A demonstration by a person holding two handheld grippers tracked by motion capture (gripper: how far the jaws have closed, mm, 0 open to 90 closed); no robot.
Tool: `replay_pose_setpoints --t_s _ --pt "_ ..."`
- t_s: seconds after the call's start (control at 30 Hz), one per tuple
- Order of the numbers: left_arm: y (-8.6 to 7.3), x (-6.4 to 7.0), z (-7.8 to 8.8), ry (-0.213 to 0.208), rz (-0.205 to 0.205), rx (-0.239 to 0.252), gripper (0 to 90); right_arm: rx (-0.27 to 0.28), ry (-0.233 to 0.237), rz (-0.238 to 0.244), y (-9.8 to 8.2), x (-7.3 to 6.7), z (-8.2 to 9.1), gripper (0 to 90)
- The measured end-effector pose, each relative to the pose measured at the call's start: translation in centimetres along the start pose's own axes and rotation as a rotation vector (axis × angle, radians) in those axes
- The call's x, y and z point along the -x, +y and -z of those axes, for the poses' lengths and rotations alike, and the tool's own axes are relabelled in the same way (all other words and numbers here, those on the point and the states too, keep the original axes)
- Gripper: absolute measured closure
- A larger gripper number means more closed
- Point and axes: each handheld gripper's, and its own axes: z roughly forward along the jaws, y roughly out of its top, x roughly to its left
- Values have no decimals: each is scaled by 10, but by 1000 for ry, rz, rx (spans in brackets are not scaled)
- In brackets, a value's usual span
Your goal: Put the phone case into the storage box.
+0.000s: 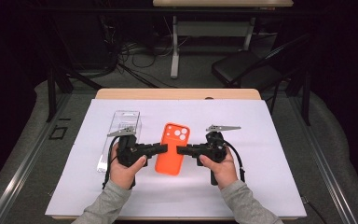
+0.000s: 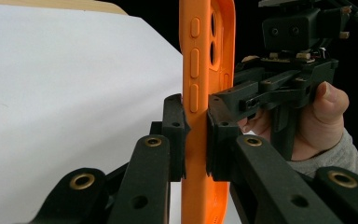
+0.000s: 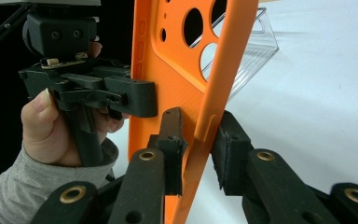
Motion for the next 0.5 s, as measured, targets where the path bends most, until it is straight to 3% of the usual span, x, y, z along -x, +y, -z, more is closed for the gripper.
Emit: replay_pose_setpoints --t_s 0.5 --pt "1 -1 1 -2 -2 2 810 4 25 -2 0 2 1 775"
